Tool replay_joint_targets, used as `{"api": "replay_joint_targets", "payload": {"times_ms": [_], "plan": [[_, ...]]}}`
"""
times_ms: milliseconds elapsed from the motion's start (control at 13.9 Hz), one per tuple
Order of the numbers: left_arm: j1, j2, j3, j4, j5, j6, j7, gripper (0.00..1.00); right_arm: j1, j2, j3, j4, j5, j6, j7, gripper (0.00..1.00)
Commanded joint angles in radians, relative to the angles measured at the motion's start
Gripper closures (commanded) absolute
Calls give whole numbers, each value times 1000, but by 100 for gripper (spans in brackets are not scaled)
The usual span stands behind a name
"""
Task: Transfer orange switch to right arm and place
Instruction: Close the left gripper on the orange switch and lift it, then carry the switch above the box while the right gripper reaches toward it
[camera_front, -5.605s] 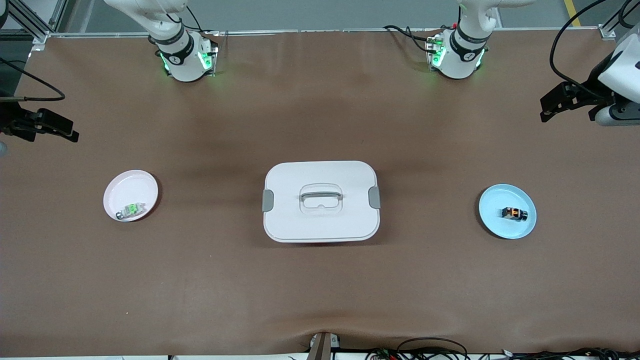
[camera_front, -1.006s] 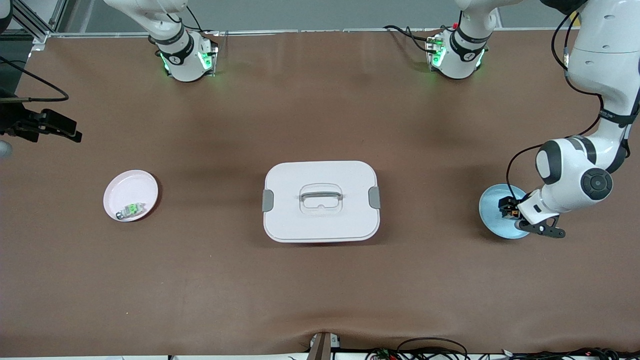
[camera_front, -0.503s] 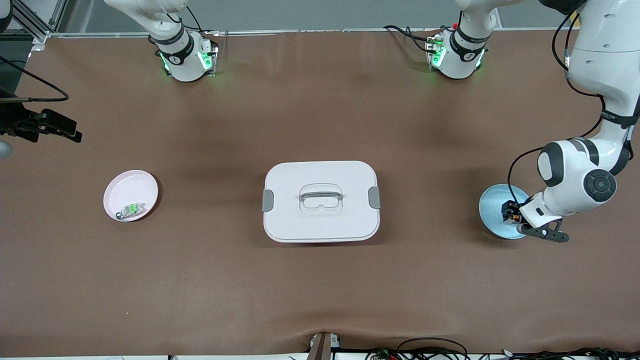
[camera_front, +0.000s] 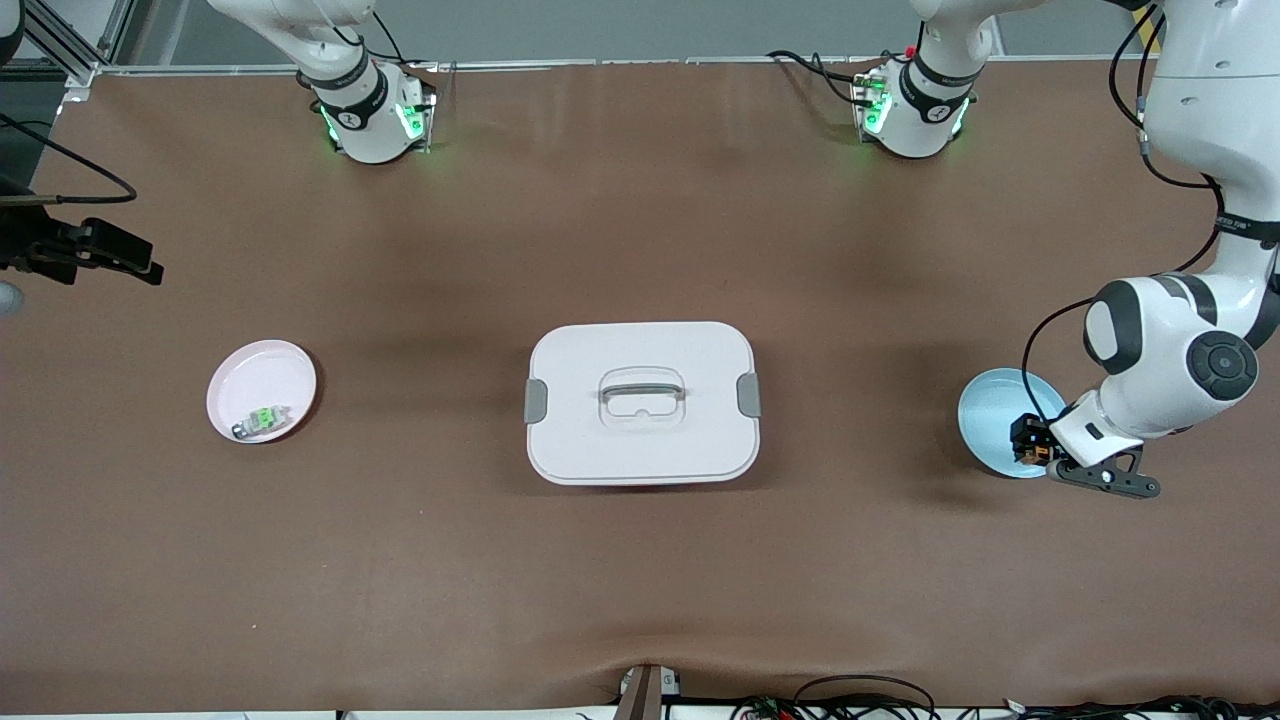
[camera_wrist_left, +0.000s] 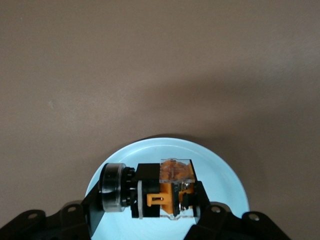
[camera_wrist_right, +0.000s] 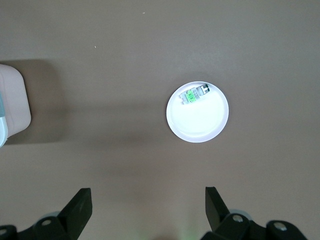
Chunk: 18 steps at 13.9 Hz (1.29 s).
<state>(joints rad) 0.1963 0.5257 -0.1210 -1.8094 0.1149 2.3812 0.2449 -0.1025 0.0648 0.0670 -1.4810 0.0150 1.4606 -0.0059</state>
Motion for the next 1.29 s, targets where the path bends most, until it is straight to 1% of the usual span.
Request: {"api": "replay_joint_targets", "payload": {"times_ms": [0,287,359,503,647,719,790,862,1006,1222], "plan": [[-1,-41,-32,48,-1,-114,-64,100,18,7,-1,10,-18,-6,18,0],[5,-64,-103,125,-7,-259,-183,100,12,10,-3,11,-16,-9,17,0],[5,-75,-121,145,-32,-298,-196,100,15,10,-3,10,-16,-9,17,0],[2,-88,-135,191,-121,-380,-210,100,24,9,0,11,-13,-16,20,0],[-3,-98,-143,238,-202,-463,-214,100,68,6,1,18,-9,-55,32,0],[2,-101,-155,258,-234,-499,-226,100,93,4,2,18,2,-57,81,0],[3,-117,-167,265,-239,-538,-254,100,121,3,5,16,13,-57,146,0],[-1,-145,-178,265,-236,-566,-288,100,162,-2,5,13,29,-57,214,0],[2,-159,-221,281,-239,-597,-337,100,234,-5,5,10,87,-57,375,0],[-3,-171,-276,303,-228,-649,-481,100,290,-5,4,10,238,-28,536,0]]}}
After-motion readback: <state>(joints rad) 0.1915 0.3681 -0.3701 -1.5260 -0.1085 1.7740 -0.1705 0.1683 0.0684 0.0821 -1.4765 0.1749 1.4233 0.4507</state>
